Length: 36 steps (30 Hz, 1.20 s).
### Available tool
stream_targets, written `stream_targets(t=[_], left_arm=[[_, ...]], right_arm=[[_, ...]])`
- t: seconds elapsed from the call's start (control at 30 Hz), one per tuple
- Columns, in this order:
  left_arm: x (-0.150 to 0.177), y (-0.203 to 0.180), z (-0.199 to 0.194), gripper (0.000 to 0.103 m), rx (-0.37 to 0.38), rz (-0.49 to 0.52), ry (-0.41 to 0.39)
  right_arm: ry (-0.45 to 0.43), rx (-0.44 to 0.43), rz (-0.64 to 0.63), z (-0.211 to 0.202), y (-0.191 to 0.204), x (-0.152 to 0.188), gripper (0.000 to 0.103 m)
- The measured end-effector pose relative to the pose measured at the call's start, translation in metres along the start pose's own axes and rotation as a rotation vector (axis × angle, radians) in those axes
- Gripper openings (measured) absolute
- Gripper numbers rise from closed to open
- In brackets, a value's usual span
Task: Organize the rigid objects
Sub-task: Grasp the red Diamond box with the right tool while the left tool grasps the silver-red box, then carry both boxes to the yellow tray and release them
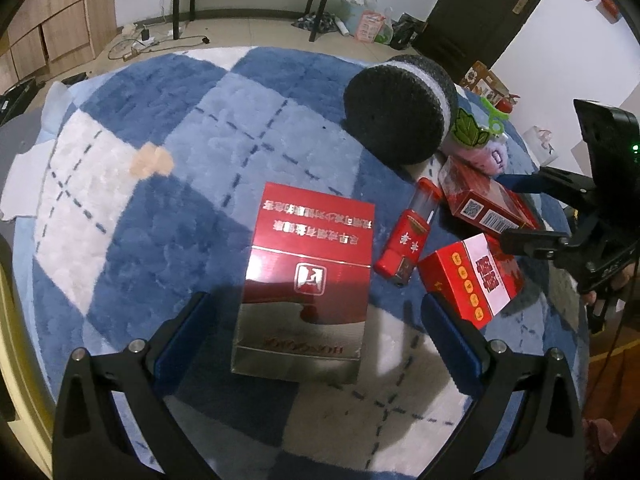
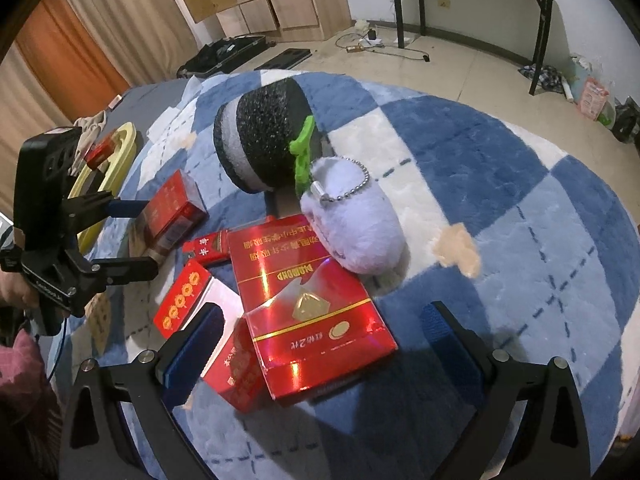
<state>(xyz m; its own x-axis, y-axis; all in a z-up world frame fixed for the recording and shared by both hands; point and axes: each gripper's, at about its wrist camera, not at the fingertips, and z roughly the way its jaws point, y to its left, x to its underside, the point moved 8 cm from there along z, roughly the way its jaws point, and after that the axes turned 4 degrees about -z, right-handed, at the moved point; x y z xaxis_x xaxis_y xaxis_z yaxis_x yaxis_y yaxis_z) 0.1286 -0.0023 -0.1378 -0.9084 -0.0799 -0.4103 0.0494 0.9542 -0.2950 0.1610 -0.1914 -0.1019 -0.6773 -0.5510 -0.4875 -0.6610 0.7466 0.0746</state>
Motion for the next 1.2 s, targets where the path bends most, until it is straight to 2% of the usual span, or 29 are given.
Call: stream_targets(t=[0.17,0.27,0.33,0.4,0.7,1.2], left_arm=[[-0.002,0.001,0.002,0.096,-0.007,-0.012,-0.007],[-0.001,0.001,0.002,0.086,-0.027,-0.003,-0.012],[0.000,-0.001,0.000,0.070,-0.052,0.016,-0.020],[0.001,0.000,0.000,0.060,-0.086,0.022,-0.029],[0.006,0.000,-0.013,0.060,-0.087,0.029,-0.043],[0.004,0.004,-0.066,0.060,-0.101,0.053,-0.111]], right_arm=[[0.008,0.021,-0.009,0.007,-0.001,-0.002,0.092],[0.007,0.025,-0.001,0.008,-0.001,-0.002,0.085],[0.004,0.020,-0.008,0.007,0.001,-0.002,0.071],[-0.005,0.026,-0.019,0.004,0.001,-0.003,0.070],[-0.018,0.046,-0.025,-0.017,0.003,0.003,0.067],[-0.045,0.065,-0.028,-0.080,0.015,0.025,0.061]])
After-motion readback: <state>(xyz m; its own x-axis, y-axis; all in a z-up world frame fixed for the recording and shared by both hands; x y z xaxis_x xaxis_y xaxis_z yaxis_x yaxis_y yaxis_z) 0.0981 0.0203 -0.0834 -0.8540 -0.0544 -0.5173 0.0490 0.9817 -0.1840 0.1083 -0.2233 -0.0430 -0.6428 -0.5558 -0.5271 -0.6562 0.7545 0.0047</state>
